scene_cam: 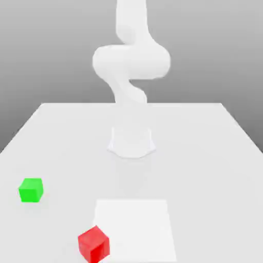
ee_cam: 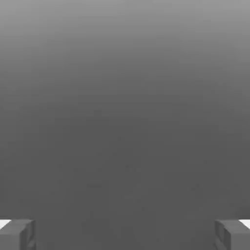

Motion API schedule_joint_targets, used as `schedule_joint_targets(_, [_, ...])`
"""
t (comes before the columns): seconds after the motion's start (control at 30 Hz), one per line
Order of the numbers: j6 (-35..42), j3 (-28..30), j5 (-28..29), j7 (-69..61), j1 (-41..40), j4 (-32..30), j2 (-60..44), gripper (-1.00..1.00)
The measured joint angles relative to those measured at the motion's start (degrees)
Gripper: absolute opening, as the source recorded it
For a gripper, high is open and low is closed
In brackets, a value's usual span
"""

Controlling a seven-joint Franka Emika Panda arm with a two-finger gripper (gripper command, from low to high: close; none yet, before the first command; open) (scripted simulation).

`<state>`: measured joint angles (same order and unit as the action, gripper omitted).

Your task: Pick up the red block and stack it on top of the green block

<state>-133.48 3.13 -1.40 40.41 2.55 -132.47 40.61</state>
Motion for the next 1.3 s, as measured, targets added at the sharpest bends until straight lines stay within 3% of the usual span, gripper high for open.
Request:
schedule_joint_targets(0.33, [-6.8, 10.9, -7.2, -23.0, 8.2, -2.7, -21.2, 0.00])
schedule_joint_targets(0.53, [-10.7, 14.3, -11.5, -36.6, 10.1, -4.4, -33.8, 0.00])
schedule_joint_targets(0.7, [-14.4, 14.9, -12.7, -46.3, 9.3, -5.8, -43.7, 0.00])
schedule_joint_targets(0.9, [-19.7, 15.3, -9.5, -53.8, 7.6, -7.5, -54.4, 0.00])
schedule_joint_targets(1.03, [-25.9, 11.4, -13.9, -57.9, 4.5, -6.3, -62.4, 0.00])
schedule_joint_targets(1.07, [-27.0, 10.5, -14.8, -58.6, 3.7, -6.0, -63.9, -1.00])
schedule_joint_targets(1.3, [-26.9, 10.5, -14.7, -58.5, 3.7, -6.0, -63.9, -1.00])
